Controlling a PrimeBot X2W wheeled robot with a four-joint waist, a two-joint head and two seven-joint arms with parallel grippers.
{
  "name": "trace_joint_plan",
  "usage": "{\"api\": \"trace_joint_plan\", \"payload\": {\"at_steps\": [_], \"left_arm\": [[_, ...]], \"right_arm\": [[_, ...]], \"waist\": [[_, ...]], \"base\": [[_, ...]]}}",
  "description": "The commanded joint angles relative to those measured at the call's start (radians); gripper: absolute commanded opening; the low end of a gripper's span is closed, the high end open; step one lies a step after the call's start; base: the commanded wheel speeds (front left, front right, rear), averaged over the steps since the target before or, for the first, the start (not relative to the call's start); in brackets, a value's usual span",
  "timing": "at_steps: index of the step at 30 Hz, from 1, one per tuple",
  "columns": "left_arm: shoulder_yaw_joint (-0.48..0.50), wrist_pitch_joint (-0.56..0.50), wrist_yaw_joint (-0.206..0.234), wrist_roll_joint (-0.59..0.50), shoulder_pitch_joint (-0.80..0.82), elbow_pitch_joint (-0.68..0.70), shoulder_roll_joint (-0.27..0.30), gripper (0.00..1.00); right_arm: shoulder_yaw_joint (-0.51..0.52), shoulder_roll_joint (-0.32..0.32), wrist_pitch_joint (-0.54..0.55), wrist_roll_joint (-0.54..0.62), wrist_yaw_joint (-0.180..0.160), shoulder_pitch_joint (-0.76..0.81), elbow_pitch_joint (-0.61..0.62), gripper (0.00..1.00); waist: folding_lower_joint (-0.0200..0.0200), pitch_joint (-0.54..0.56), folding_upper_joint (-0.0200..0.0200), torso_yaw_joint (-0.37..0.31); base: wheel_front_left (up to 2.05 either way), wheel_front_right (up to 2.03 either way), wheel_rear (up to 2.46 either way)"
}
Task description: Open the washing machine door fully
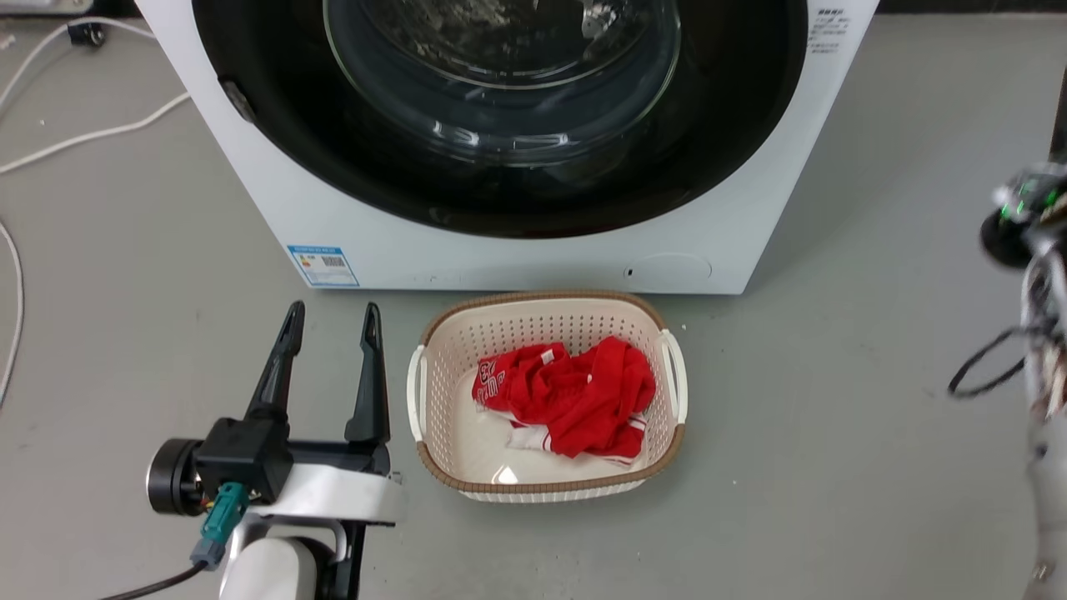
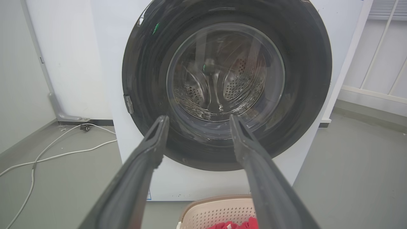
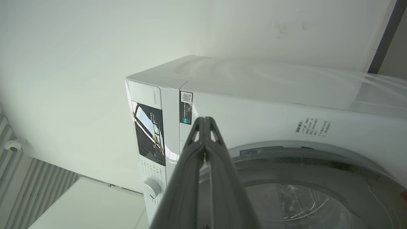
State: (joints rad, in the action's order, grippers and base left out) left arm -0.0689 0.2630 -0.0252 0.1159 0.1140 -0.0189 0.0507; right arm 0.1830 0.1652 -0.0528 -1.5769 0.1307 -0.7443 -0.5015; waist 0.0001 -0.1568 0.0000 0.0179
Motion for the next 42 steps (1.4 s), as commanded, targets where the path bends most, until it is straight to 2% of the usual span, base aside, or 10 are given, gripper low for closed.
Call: {"api": "trace_joint_plan", "payload": {"at_steps": [1,10,18,27,42], "left_arm": [[-0.002,0.002,0.002,0.000,0.021,0.006,-0.001,1.00],[-0.018,0.002,0.007,0.001,0.084,0.034,-0.001,1.00],[-0.037,0.002,0.012,0.010,0.123,0.051,-0.001,1.00],[-0.050,0.002,0.018,0.014,0.143,0.063,-0.001,1.00],[-0.073,0.002,0.034,0.029,0.157,0.059,-0.001,1.00]], "right_arm": [[-0.014,0.027,0.017,0.012,0.000,-0.062,-0.041,0.00],[-0.119,0.129,0.173,0.089,0.000,-0.432,-0.375,0.00],[-0.229,0.143,0.327,0.183,0.000,-0.648,-0.561,0.00],[-0.292,0.135,0.441,0.240,0.000,-0.750,-0.641,0.00],[-0.329,0.116,0.584,0.255,0.000,-0.768,-0.651,0.00]], "waist": [[-0.0001,-0.023,0.0000,0.004],[-0.0001,-0.123,0.0000,0.023],[-0.0001,-0.194,0.0000,0.045],[-0.0001,-0.244,0.0000,0.072],[-0.0001,-0.273,0.0000,0.091]], "base": [[0.00,0.00,0.00],[0.00,0.00,0.00],[0.00,0.00,0.00],[0.00,0.00,0.00],[0.00,0.00,0.00]]}}
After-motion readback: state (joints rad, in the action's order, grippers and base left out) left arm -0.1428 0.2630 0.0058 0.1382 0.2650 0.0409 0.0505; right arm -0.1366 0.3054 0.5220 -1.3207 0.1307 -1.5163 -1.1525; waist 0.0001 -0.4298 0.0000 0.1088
